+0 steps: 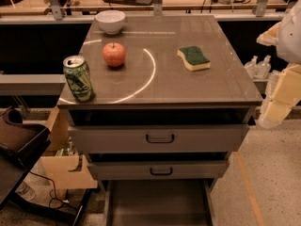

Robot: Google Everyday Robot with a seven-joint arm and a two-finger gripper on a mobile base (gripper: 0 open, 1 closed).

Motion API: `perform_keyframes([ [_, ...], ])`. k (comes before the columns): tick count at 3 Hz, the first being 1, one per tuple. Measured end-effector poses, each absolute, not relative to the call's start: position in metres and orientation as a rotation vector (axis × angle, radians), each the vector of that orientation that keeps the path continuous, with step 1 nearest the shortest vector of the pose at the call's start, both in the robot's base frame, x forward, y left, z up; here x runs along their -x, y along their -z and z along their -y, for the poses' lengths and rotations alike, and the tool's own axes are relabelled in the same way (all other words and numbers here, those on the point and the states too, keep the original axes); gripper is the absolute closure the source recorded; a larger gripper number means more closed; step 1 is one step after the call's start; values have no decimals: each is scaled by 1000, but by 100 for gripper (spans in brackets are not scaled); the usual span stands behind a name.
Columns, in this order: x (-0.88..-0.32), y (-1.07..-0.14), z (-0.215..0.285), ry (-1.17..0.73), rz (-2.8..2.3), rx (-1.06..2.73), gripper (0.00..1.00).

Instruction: Close bottom drawer

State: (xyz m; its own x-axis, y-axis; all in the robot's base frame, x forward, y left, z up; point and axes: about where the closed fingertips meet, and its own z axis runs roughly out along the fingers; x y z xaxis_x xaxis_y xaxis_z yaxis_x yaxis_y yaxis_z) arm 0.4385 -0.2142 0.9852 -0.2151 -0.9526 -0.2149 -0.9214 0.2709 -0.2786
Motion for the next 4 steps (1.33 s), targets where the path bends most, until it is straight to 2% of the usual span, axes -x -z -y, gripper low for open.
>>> perform_keyframes([
  [1,-438,-985,214,128,-2207,1708,0],
  [2,-430,-969,238,163,-2265,1689,0],
  [4,-382,-882,315,228,-2376,1848,0],
])
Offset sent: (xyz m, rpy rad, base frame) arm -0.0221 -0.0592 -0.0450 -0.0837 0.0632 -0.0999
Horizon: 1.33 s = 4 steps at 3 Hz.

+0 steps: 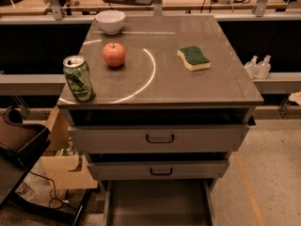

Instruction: Close bottom drawer

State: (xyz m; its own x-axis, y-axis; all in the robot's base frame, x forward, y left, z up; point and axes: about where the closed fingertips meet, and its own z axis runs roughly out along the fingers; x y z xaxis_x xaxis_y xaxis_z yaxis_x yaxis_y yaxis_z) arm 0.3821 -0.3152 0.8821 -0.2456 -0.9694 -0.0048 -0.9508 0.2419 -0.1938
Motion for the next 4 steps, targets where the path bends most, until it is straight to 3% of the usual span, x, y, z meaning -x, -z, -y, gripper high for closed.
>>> perform_keyframes([
  [2,-358,-836,334,229,-2369,1933,0],
  [4,-330,-757,299,249,-2325,1940,0],
])
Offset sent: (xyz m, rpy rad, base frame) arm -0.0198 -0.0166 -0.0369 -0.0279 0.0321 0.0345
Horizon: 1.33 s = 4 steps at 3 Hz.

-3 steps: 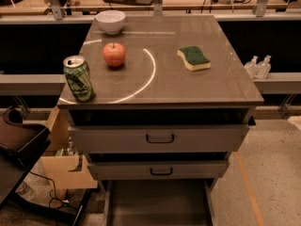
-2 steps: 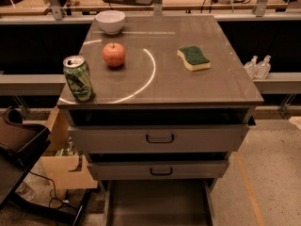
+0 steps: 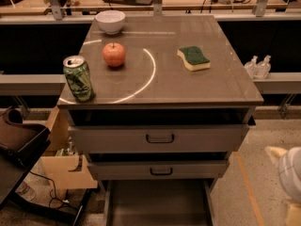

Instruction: Close bottom drawer

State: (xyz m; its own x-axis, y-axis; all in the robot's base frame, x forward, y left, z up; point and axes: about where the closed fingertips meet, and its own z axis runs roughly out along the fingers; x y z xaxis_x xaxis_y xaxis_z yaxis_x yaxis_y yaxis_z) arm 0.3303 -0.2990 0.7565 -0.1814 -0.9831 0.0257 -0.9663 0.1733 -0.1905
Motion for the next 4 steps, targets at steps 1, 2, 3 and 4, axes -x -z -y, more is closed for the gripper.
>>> perform_keyframes([
  [1,-310,-678,276,209,-2306,1982,0],
  [2,-299,-604,255,199,-2274,2052,0],
  [3,-303,-549,248,278,-2244,2079,0],
  [4,-302,-545,244,274,-2239,2090,0],
])
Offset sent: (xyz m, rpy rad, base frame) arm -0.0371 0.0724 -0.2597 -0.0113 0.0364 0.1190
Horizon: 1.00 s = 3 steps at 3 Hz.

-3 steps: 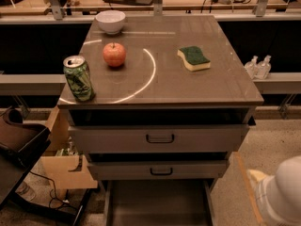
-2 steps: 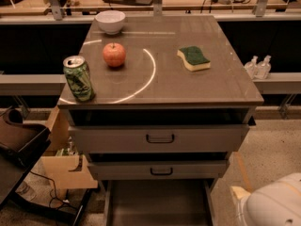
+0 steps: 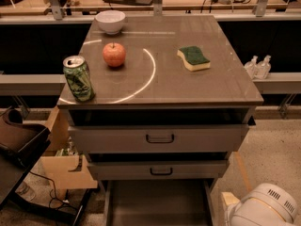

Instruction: Close bottom drawer

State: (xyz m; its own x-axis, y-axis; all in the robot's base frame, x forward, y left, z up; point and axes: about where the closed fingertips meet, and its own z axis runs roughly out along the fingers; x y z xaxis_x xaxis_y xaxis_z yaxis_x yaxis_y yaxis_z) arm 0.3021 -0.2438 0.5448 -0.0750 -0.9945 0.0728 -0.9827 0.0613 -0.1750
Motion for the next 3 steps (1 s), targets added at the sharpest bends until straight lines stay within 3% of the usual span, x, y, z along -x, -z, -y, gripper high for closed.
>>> perform_keyframes([
  [3,-298,-424,197,76,-2230,2099,0],
])
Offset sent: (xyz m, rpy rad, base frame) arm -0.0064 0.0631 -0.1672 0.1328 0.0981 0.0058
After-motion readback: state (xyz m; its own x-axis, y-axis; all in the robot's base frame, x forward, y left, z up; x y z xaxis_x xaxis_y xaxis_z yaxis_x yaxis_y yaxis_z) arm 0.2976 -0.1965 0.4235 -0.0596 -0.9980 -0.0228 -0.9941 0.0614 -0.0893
